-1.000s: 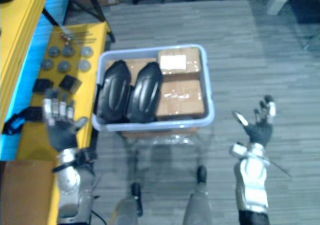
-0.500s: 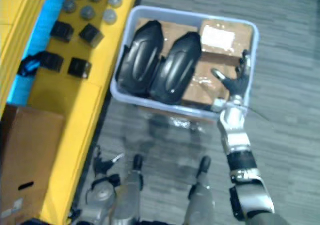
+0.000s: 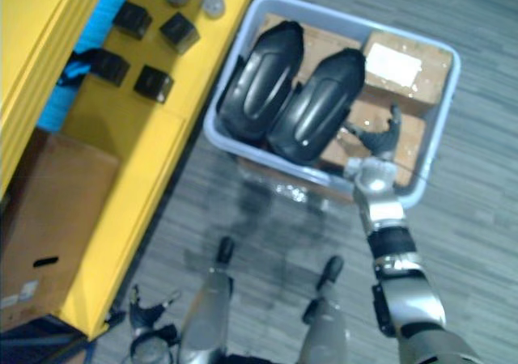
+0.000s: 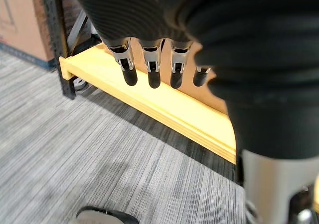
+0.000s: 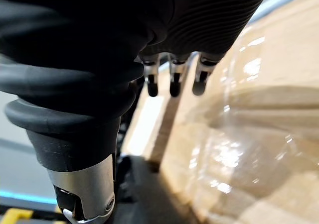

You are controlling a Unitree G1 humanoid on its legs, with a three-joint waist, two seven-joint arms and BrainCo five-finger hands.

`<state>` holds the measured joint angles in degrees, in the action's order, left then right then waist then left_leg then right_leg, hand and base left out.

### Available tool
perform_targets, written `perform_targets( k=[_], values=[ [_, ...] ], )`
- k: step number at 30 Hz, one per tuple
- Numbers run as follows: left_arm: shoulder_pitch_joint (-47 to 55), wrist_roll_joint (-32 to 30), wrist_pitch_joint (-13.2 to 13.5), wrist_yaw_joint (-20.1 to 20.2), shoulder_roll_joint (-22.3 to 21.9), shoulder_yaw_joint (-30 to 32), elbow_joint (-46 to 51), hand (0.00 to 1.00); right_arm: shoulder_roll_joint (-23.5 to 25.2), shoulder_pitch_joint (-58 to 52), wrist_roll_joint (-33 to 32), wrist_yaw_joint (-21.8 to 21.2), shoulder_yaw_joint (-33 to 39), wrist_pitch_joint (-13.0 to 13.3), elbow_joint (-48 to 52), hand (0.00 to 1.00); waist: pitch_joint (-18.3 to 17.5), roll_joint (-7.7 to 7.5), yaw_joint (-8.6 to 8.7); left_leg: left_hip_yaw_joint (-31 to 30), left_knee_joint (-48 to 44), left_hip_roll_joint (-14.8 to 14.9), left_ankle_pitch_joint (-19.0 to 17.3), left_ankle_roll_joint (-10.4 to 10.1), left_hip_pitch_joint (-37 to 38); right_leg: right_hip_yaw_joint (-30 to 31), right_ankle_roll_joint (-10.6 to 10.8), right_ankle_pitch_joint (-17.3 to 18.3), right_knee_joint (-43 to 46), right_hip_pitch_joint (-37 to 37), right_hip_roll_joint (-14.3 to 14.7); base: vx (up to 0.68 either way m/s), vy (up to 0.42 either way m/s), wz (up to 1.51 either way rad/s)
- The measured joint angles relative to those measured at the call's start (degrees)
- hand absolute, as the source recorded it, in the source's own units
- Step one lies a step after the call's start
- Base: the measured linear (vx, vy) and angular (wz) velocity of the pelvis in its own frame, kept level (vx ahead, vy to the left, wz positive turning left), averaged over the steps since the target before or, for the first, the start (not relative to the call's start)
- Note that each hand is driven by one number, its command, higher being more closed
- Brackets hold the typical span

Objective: Walk over and take plastic housings, then place them on the shelf

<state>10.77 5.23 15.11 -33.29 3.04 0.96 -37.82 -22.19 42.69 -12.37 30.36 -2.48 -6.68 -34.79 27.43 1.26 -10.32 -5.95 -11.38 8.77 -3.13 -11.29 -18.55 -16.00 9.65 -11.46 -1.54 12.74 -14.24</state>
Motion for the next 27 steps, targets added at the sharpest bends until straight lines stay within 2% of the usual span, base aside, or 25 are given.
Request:
perform_targets(
  k=[5, 8, 12, 16, 17, 24, 27],
  values=[
    [-0.12, 3.71, 2.37, 1.89, -0.02, -1.09, -0.66, 0.0, -0.71, 1.36, 1.41, -0.25, 0.0, -3.14, -2.66, 0.0, 0.32, 0.54, 0.06, -0.38, -0.24, -0.7, 0.22, 0.25, -0.74, -0.2, 0.37, 0.32, 1.08, 0.83, -0.79, -0.01, 0.014, 0.05],
    [-0.54, 4.97, 3.73, 2.73, 0.61, -2.25, -1.58, 0.0, -1.47, 1.97, 1.43, -1.31, 0.0, -3.46, -4.09, 0.0, 0.53, 0.74, 0.08, -1.29, -0.24, -0.84, 0.63, 0.14, -1.54, -1.06, 0.32, 0.42, 1.42, 1.14, -0.87, -0.01, 0.003, 0.12],
    [-0.77, 6.19, 3.76, 3.7, 0.52, -2.46, -1.69, 0.0, -3.51, 4.27, 1.44, -4.03, -0.11, -3.82, -7.15, 0.0, 0.75, 1.15, -0.08, -1.51, -0.21, -1.09, 0.87, 0.2, -1.55, -1.28, 0.27, 1.0, 2.54, 1.31, -1.23, -0.03, 0.008, 0.07],
    [-1.67, 7.0, 3.8, 4.29, 1.11, -4.5, -1.71, 0.0, -7.03, 6.55, 2.05, -6.45, -1.84, -3.79, -9.65, 0.0, 1.43, 2.49, 0.12, -2.87, -0.07, -2.04, 1.31, 0.31, -2.47, -2.11, 0.82, 1.82, 3.98, 2.03, -2.31, -0.04, 0.017, 0.14],
    [-1.91, 7.99, 3.83, 4.36, 1.1, -4.54, -1.77, 0.0, -7.99, 7.24, 2.42, -7.12, -2.13, -3.98, -10.16, 1.0, 1.44, 2.52, 0.16, -3.24, 0.15, -2.14, 1.73, 0.25, -3.17, -2.58, 0.8, 1.85, 4.15, 2.58, -2.41, -0.03, 0.008, 0.2],
    [-2.19, 9.8, 3.86, 4.82, 1.65, -5.65, -2.32, 0.0, -12.49, 10.19, 7.01, -13.16, -4.68, -9.33, -13.96, 1.0, 1.44, 2.52, -0.16, -4.08, 1.21, -2.23, 2.86, 0.19, -3.47, -3.12, 0.64, 1.91, 4.98, 3.18, -2.6, 0.0, -0.001, 0.06],
    [-2.38, 10.59, 4.09, 4.96, 2.14, -6.49, -2.88, 0.0, -14.32, 11.18, 8.97, -15.35, -6.77, -9.83, -15.86, 1.0, 1.44, 2.53, -0.13, -4.18, 1.39, -2.23, 3.05, 0.16, -3.45, -3.19, 0.59, 1.97, 5.03, 3.19, -2.6, 0.0, 0.0, 0.0]
  ],
)
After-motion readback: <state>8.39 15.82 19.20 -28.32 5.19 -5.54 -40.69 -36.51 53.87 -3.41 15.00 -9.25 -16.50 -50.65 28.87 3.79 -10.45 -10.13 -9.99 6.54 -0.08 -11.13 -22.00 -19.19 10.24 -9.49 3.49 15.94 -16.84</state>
